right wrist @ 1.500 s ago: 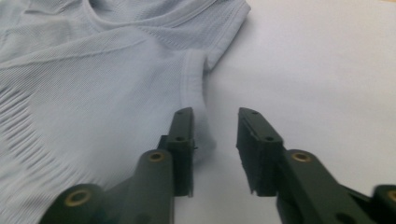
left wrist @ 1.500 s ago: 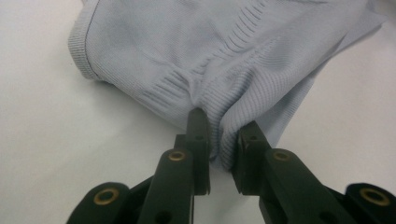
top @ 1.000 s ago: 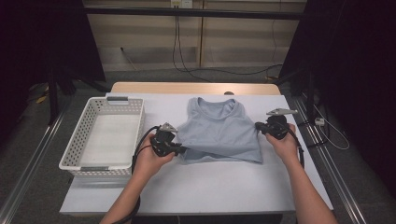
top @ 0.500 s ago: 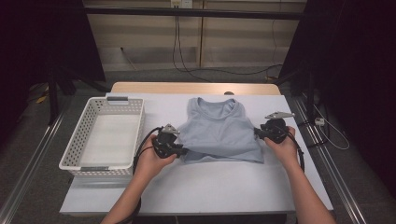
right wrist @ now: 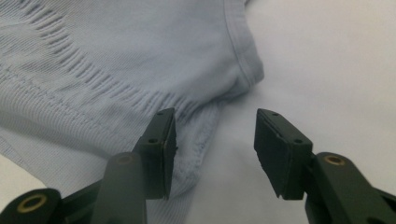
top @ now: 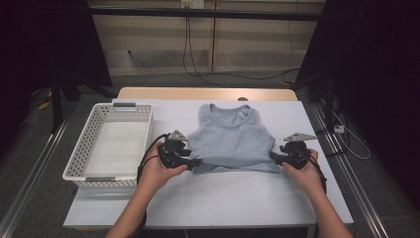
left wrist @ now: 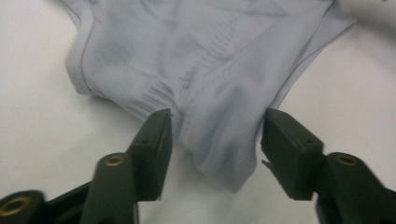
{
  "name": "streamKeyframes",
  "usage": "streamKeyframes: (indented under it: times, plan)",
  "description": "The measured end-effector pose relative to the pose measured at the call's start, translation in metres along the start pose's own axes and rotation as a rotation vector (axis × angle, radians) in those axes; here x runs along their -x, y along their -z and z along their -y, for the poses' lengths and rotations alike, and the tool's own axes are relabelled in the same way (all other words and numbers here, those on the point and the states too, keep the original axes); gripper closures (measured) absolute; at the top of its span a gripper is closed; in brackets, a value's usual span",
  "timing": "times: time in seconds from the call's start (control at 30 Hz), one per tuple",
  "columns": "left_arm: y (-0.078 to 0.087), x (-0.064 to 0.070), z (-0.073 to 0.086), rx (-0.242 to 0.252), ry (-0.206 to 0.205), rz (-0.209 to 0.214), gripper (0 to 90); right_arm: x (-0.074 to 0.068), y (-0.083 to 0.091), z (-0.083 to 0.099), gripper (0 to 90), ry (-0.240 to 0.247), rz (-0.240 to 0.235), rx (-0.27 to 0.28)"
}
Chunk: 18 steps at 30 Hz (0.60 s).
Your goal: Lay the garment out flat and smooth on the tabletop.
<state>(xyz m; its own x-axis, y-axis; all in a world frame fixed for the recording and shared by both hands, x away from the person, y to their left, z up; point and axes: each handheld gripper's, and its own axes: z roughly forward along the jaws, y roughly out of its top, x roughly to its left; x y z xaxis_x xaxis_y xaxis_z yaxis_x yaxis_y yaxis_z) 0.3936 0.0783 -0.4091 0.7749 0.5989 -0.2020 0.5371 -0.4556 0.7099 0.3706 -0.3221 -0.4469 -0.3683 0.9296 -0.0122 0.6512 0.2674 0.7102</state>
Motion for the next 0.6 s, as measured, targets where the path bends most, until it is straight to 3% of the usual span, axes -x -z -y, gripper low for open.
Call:
streamKeyframes:
  times: [0.03,0.07,0.1,0.17,0.23,0.4,0.6]
  plan:
    - [0.002,-0.001,-0.001,0.007,0.008,-0.008,39.7,0.001,-0.001,0.002,60.4,-0.002,0.0,-0.006]
    - [0.004,-0.001,-0.001,0.008,0.016,-0.013,37.2,0.001,-0.001,0.003,70.9,0.005,-0.034,-0.023]
    - [0.005,-0.003,-0.001,0.019,0.024,-0.014,35.0,0.0,-0.002,0.003,75.1,0.003,-0.059,-0.033]
    - [0.005,-0.005,0.0,0.029,0.04,-0.024,31.7,-0.002,-0.003,0.003,85.9,0.024,-0.064,-0.035]
    - [0.006,-0.008,0.0,0.044,0.041,-0.027,30.5,-0.003,-0.001,0.001,87.7,0.049,-0.016,-0.012]
    - [0.009,-0.013,0.002,0.058,0.075,-0.039,29.0,0.003,0.004,0.001,88.7,0.023,-0.026,0.013]
    - [-0.012,-0.014,0.011,0.005,0.084,-0.055,33.3,0.001,0.009,0.005,74.3,0.009,-0.032,0.027]
